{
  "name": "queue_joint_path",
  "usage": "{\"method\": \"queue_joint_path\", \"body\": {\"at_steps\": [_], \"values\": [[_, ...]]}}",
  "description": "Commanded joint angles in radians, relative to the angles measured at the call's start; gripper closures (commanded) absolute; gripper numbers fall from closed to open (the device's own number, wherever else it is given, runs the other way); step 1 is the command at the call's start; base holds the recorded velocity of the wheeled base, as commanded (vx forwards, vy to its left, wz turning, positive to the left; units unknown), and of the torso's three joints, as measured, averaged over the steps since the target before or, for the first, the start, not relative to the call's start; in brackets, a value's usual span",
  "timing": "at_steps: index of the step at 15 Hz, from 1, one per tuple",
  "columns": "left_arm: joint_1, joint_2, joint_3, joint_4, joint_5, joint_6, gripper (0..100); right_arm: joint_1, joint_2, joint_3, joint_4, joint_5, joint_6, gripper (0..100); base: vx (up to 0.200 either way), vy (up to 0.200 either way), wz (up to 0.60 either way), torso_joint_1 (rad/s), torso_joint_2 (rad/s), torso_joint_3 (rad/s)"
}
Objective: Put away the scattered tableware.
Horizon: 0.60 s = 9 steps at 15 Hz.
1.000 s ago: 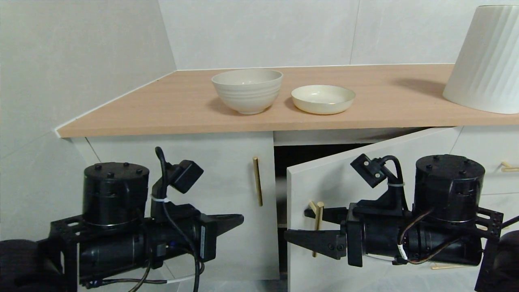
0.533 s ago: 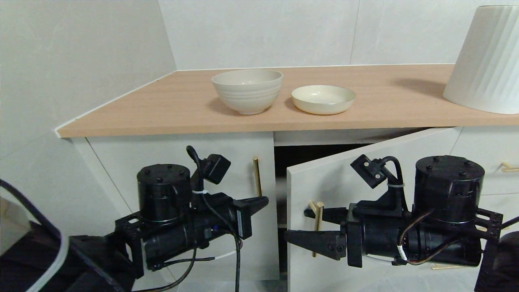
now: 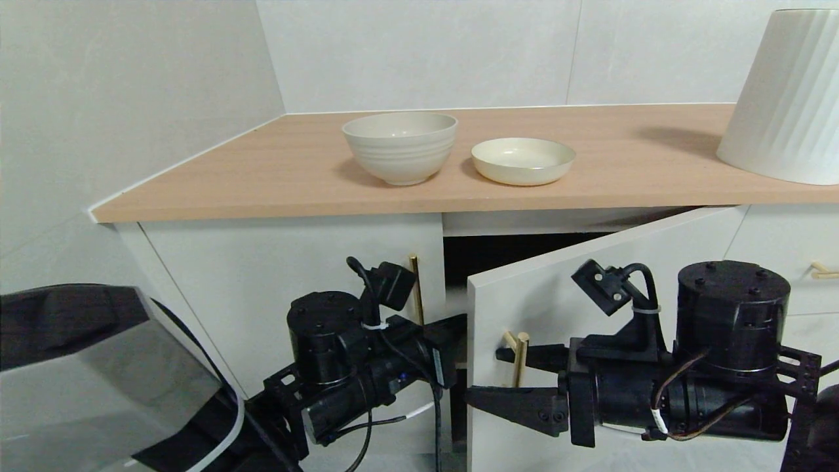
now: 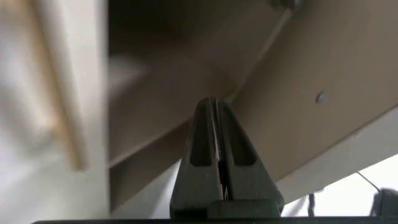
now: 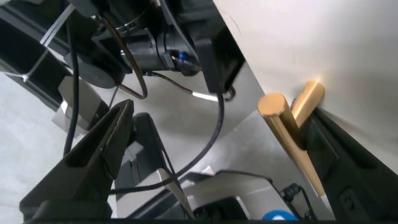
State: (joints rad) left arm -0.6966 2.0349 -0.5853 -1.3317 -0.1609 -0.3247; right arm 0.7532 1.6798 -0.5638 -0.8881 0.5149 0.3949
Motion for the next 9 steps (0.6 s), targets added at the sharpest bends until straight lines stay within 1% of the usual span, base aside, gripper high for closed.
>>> {"method": "queue_joint_path", "body": {"at_steps": [1,3,5,9], "values": [[-0.02,0.018,-0.002,-0.006,0.0,-0.001,100,-0.006,0.0,0.002,0.0,-0.007,-0.005,0,0.0,0.0,0.0,0.0,0.0,0.0],[-0.031,0.018,-0.001,-0.032,-0.002,0.003,100,-0.017,-0.006,0.019,0.0,-0.006,-0.025,0,0.0,0.0,0.0,0.0,0.0,0.0],[-0.034,0.021,0.002,-0.032,-0.002,0.015,100,-0.031,-0.012,0.045,0.0,-0.006,-0.065,0,0.0,0.0,0.0,0.0,0.0,0.0],[-0.035,0.019,0.002,-0.032,-0.002,0.016,100,-0.06,-0.035,0.059,0.001,-0.006,-0.09,0,0.0,0.0,0.0,0.0,0.0,0.0]]}}
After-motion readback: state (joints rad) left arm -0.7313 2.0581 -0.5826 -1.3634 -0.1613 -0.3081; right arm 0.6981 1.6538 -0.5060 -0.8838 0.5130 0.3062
